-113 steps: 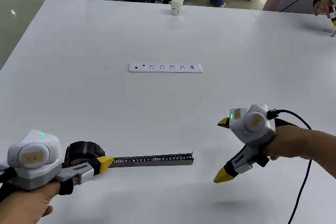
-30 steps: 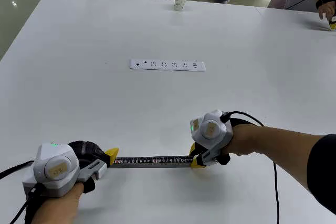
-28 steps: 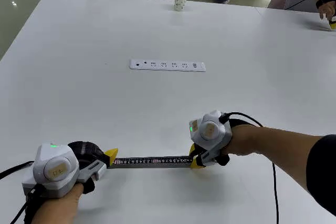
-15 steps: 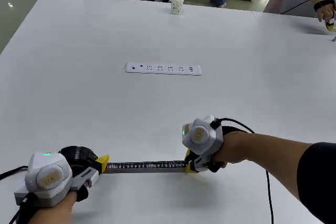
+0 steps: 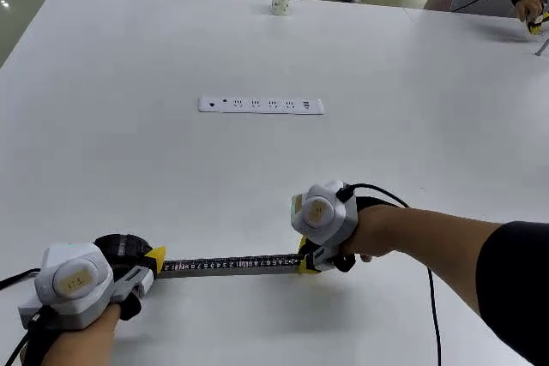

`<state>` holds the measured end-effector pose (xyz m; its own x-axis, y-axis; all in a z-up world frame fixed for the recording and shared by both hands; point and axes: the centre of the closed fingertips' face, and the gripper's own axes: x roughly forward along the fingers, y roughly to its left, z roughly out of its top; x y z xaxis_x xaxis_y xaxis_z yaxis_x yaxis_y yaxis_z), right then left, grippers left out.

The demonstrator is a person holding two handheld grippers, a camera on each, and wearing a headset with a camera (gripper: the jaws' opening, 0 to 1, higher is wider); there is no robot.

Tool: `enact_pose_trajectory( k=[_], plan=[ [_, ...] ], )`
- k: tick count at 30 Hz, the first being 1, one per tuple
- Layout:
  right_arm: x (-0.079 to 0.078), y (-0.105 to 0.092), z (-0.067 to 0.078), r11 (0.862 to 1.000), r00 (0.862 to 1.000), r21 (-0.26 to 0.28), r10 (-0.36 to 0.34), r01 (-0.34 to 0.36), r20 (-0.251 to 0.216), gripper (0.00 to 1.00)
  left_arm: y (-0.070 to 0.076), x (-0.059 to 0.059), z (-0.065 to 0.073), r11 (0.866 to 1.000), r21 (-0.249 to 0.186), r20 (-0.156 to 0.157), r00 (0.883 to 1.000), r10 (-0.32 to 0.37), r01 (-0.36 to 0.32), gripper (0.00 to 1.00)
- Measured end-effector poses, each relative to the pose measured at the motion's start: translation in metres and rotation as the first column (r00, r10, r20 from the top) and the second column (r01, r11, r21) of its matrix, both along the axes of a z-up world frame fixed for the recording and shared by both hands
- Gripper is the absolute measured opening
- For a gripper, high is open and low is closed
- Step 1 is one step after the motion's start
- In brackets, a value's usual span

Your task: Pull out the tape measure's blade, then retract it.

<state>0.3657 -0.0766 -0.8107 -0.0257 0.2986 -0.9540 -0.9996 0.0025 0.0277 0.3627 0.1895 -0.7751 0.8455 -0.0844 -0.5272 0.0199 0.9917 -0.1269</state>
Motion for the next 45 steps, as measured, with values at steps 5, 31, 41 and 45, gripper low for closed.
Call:
enact_pose_trajectory(
  k=[5,31,41,45],
  plan=[
    [0.000,0.001,0.000,1.000,1.000,-0.022,0.000,0.000,-0.003,0.09,-0.001,-0.001,-0.002,1.000,0.018,-0.018,1.000,-0.012,0.012,0.63],
    [-0.001,0.010,0.000,1.000,1.000,-0.020,0.020,-0.020,0.006,0.10,-0.001,-0.002,-0.003,1.000,0.001,-0.047,0.999,-0.027,0.027,0.63],
    [-0.003,0.014,0.001,1.000,1.000,-0.011,-0.011,0.011,0.013,0.10,-0.002,-0.004,-0.003,1.000,0.000,-0.058,0.998,-0.029,0.029,0.63],
    [-0.004,0.016,0.001,1.000,1.000,-0.002,-0.006,0.006,0.018,0.10,-0.002,-0.005,-0.004,1.000,-0.001,-0.063,0.998,-0.029,0.029,0.63]
  ],
)
